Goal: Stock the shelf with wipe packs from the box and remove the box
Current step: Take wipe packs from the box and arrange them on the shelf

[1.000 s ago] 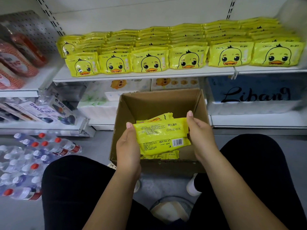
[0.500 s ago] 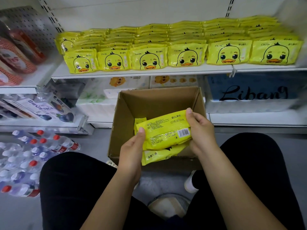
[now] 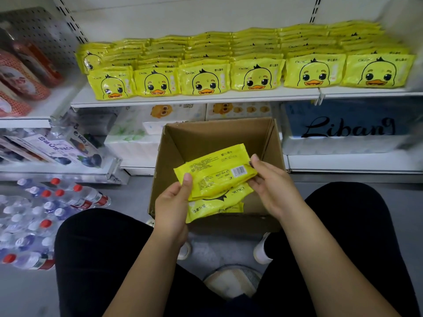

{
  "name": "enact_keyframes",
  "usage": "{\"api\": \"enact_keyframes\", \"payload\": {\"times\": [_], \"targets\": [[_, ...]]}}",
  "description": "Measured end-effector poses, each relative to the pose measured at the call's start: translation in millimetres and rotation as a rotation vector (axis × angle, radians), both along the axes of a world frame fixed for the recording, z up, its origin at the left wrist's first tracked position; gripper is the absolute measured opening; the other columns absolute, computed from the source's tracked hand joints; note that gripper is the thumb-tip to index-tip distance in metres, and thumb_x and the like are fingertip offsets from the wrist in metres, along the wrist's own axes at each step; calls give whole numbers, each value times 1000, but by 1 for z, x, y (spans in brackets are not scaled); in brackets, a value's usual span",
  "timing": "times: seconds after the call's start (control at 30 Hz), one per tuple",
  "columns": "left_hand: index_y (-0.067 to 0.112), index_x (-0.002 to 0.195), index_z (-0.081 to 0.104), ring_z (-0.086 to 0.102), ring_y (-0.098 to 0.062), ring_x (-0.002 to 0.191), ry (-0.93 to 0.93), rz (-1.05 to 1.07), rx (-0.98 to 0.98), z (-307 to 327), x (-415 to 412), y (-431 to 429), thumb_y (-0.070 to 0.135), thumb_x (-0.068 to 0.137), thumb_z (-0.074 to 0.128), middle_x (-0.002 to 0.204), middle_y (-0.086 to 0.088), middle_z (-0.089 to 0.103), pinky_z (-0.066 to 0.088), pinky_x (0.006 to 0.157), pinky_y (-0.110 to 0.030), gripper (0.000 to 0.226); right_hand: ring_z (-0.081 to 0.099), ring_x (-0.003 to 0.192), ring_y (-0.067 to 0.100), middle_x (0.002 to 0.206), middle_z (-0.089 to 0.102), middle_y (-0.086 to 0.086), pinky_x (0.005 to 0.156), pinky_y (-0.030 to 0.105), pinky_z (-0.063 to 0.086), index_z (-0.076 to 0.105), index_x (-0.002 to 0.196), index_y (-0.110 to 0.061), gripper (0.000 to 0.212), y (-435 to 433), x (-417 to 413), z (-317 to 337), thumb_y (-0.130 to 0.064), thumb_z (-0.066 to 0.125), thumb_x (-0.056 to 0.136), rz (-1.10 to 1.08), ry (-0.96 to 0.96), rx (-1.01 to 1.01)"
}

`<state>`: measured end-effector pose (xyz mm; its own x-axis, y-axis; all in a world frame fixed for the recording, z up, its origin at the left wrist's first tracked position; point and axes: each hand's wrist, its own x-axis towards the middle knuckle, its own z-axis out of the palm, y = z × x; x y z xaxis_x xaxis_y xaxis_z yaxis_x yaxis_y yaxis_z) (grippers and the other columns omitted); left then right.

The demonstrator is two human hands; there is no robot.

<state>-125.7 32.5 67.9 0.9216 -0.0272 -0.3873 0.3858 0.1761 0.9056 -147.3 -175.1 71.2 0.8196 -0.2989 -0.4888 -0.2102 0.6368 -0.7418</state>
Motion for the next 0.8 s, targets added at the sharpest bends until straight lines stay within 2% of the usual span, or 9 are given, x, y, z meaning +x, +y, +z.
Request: {"api": "enact_keyframes", "payload": {"times": [0.07,0.13,0.2,0.33,0.43,0.57,0.63,0.73,0.8], "targets": [[5,100,74,71,-36,104,-5,46,-23,12,1,1,42,93,71,108,-16,76,52,97,-61,38,67,86,19,104,75,11,69,27,55,69,112,-8,23,2,-2,-3,-18,71,92,94,40,-159],[4,106,74,73,-37,103,14,54,-54,15,2,1,35,97,66,107,-17,77,55,95,-58,33,60,72,15,91,75,5,59,23,51,69,108,-11,17,7,-2,-5,-13,72,92,83,50,-218],[3,110,72,74,-36,101,37,42,-69,16,0,-1,35,96,67,106,-16,77,55,96,-58,35,58,64,11,84,75,2,57,20,51,66,104,-13,12,12,0,-4,-8,68,94,0,8,-166],[6,102,74,74,-36,99,182,75,-25,10,-15,-13,38,92,72,99,-14,78,59,91,-54,34,55,60,7,90,72,4,58,17,51,67,105,-13,12,14,1,1,-7,64,95,-73,-43,-76],[6,112,72,76,-34,94,338,92,-96,2,-26,-21,36,95,68,101,-16,78,62,82,-51,34,57,66,9,96,70,10,55,15,49,67,105,-9,12,15,1,2,-4,62,95,-116,-33,75],[4,117,69,75,-35,96,357,68,-99,-4,-28,-24,31,96,68,104,-17,77,61,84,-52,35,63,69,10,96,71,12,54,14,50,66,104,-7,12,14,1,3,-1,62,95,-167,-28,175],[4,111,72,75,-35,96,327,105,-62,-4,-25,-22,32,93,71,101,-16,78,63,81,-50,33,62,72,13,95,72,12,54,15,51,67,104,-8,13,10,1,1,-3,65,93,-164,-32,118],[12,91,77,71,-31,103,208,134,84,-8,-14,-14,50,80,81,98,-8,78,54,99,-54,40,59,62,12,83,74,6,55,18,51,67,107,-10,18,3,0,-5,-9,73,90,-129,-6,-174],[13,74,76,66,-23,87,127,101,159,-8,-7,-7,50,82,80,81,-1,74,54,94,-46,39,59,53,10,78,74,5,53,18,51,65,111,-8,24,-1,-2,-8,-10,75,88,-110,12,-335]]}}
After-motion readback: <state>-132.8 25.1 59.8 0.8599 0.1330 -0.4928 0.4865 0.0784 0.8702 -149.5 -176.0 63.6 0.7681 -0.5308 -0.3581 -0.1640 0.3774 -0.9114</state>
